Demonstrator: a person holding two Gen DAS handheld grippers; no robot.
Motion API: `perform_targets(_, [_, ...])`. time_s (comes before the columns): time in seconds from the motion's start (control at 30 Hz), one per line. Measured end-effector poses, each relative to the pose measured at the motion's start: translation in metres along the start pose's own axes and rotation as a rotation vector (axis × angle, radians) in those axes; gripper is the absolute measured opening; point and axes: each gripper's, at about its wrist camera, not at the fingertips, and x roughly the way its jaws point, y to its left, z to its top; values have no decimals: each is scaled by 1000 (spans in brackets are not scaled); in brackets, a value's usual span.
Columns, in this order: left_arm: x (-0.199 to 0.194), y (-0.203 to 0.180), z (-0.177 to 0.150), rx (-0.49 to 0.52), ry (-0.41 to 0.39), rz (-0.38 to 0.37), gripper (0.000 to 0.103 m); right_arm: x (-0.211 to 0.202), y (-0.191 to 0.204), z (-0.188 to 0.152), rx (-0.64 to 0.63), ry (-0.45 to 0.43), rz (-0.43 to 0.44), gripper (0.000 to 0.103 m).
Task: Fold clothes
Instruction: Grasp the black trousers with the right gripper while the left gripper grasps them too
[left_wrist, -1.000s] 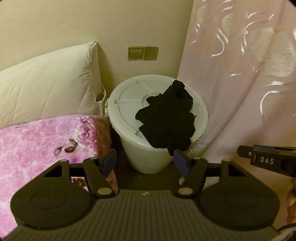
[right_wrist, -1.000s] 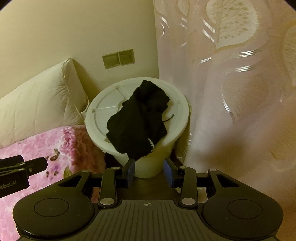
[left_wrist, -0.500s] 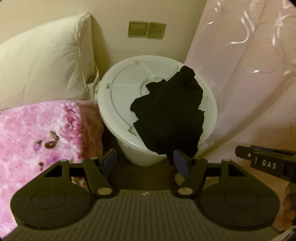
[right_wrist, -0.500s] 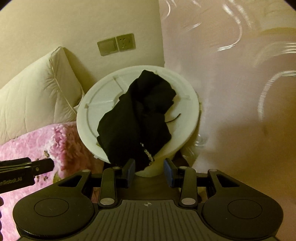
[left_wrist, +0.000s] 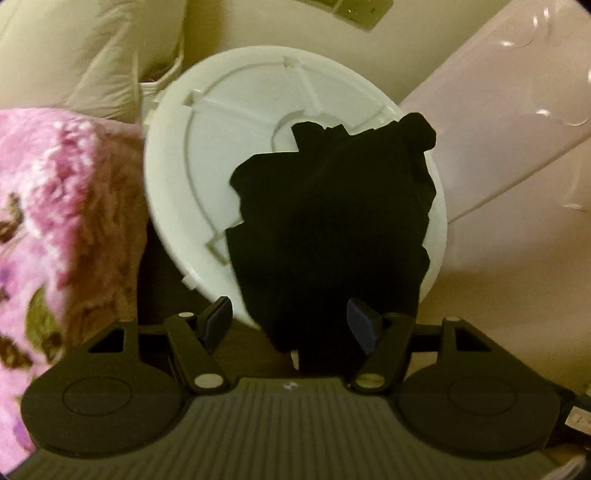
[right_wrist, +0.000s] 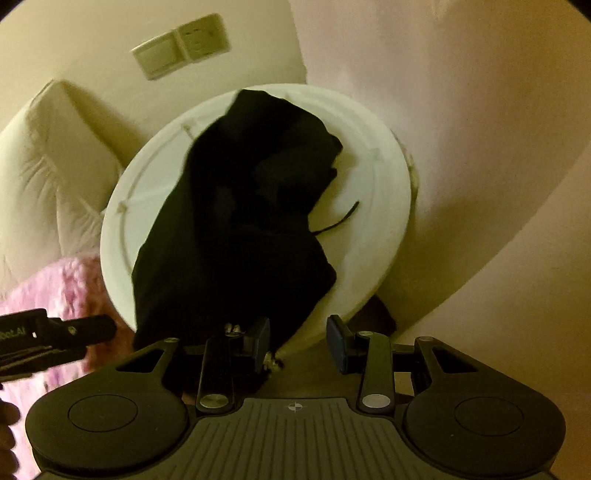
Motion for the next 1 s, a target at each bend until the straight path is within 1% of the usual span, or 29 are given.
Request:
perform_targets(0.1, [26,2,10,-10,20,30,65,19,-15,5,94,-4,58,38])
perform_targets(0.17, [39,9,15,-55,20,10,65,30,-25,8,158,-19,101,38])
perform_targets(0.23, [53,18,19,-112,26,-14,67,43,-36,9,249,-27,166,40])
perform_targets(0.27, [59,23,21,-140,30,-24,69,51,-41,10,303,-17,194,42])
perform_targets(0.33, [72,32,24,-196,37,-44,70,67,-50,10,393,-4,236,60])
perform_targets(0.4, [82,41,26,-245,33,-73,69,82,-56,9,450,6,262,70])
perform_targets(0.43, [85,44,27,-261,31,-85,69,87,-58,9,468,10,281,70])
perform_targets(0.47, [87,47,28,-271,29,-95,64,92,-60,8,491,17,308,70])
perform_targets(0.5, [89,49,29,-279,27,-104,55,96,-63,8,513,24,335,70])
perform_targets(0.53, [89,49,30,-270,29,-110,52,98,-64,9,531,30,369,66])
perform_targets(0.57, [87,50,32,-267,29,-111,44,98,-64,11,529,26,391,55])
perform_targets(0.6, [84,51,33,-264,27,-113,35,97,-63,13,527,22,412,31])
perform_targets(0.63, [80,53,35,-260,14,-124,29,89,-59,16,496,7,406,22])
perform_targets(0.67, [75,55,36,-257,1,-137,27,82,-55,19,465,-7,401,19])
perform_targets(0.73, [58,56,38,-263,-40,-184,25,65,-47,28,430,-53,428,14])
perform_targets(0.77, [48,56,39,-266,-64,-207,17,51,-42,33,419,-89,451,13])
perform_targets(0.8, [38,53,41,-258,-90,-237,1,38,-37,39,407,-124,475,13])
perform_targets(0.87, [14,47,48,-236,-147,-286,0,10,-26,49,368,-197,526,11])
perform_targets(0.97, [-25,35,58,-198,-235,-347,0,-36,-1,73,257,-307,606,11])
perform_targets(1.0, [-36,33,59,-201,-251,-363,0,-51,8,80,219,-342,631,11])
